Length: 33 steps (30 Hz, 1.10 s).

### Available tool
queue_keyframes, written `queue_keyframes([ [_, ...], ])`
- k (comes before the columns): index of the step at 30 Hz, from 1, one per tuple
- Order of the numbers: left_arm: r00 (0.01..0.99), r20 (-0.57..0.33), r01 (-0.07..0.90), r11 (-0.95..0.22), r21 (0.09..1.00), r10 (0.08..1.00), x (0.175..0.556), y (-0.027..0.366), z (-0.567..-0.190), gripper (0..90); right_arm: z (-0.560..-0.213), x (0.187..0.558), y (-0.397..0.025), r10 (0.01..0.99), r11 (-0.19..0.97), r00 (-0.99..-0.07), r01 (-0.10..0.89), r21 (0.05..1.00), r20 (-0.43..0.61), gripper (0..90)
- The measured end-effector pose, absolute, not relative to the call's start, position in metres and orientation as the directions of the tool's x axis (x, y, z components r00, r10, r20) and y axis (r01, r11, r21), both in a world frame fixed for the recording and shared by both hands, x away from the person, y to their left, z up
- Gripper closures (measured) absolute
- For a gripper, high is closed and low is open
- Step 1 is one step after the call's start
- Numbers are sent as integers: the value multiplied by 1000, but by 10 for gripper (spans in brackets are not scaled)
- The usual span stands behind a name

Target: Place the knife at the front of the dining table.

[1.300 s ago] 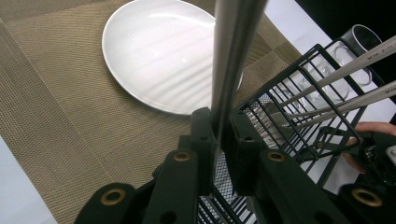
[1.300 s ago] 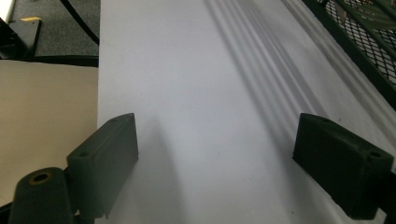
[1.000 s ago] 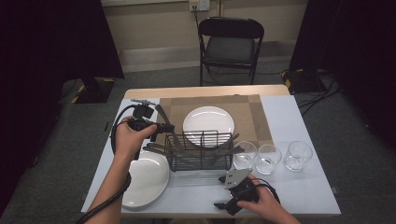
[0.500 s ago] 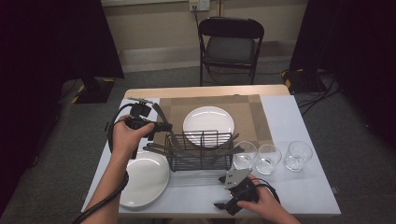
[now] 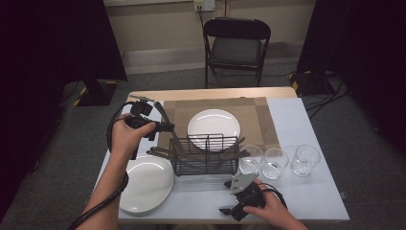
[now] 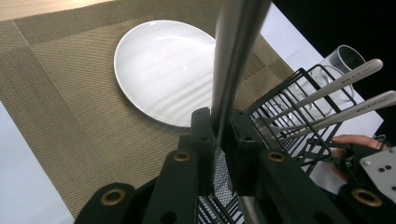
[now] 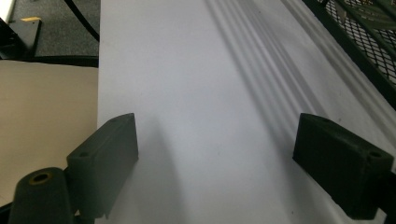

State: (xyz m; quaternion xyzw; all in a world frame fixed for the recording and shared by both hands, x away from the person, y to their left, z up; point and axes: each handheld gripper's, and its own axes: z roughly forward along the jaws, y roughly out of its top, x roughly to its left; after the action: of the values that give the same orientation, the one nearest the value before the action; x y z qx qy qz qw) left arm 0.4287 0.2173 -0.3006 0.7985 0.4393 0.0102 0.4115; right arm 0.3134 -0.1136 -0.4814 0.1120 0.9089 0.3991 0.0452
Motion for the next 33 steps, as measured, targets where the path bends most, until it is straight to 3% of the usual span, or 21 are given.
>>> queue_keyframes([
  [33, 601, -357, 687, -235, 687, 715, 434, 231, -262, 824, -481, 314, -114, 239, 656, -971, 167, 736, 7, 130],
])
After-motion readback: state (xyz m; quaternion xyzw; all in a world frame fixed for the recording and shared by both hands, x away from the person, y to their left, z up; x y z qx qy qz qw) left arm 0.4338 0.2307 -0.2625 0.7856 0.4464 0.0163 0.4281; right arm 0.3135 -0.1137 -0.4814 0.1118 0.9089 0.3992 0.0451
